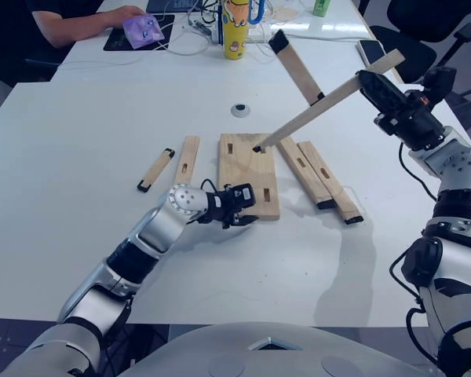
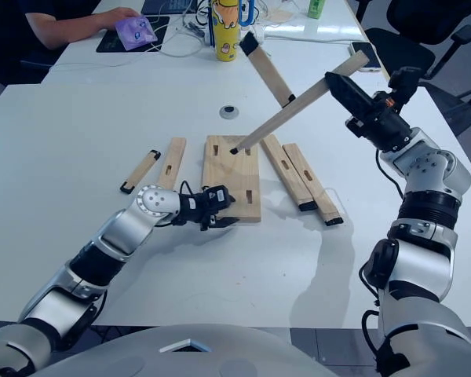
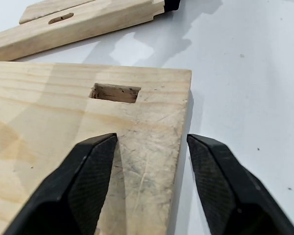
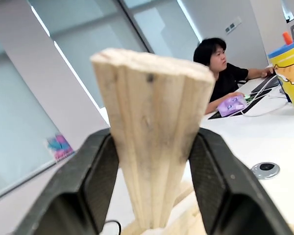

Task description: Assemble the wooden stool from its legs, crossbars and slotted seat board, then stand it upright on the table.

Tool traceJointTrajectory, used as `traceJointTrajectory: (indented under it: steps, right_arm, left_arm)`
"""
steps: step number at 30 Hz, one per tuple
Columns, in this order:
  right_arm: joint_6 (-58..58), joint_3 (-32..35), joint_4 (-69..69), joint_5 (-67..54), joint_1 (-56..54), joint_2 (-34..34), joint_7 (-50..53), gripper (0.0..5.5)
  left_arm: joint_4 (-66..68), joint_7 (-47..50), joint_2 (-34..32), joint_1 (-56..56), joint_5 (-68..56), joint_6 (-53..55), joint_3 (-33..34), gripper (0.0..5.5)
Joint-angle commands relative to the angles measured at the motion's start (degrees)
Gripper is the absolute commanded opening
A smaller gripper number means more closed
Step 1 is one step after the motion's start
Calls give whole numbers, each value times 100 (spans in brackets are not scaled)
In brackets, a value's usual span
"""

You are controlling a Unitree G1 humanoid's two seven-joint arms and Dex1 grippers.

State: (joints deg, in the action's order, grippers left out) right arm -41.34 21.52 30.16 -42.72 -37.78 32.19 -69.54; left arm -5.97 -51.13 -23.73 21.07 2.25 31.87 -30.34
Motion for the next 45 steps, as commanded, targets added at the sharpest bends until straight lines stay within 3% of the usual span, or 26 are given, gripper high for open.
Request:
traceJointTrajectory:
  steps: [1, 17, 34, 45]
  right_arm:
    - [-57, -371, -450, 127, 207, 132, -290, 204]
    - [114, -1212, -1047, 555, 586, 605, -910, 204]
    - [1558, -2241, -450, 1636, -437, 586, -1417, 204]
    - [1891, -2774, -2045, 1972, 704, 931, -1234, 204]
  left_arm:
    - [151, -142, -277, -356, -93, 239, 24, 265]
    - [245, 160, -99, -609, -323, 127, 124, 265]
    - [252, 105, -192, -654, -314, 151, -51, 265]
    - [30, 247, -184, -828, -357, 290, -37, 265]
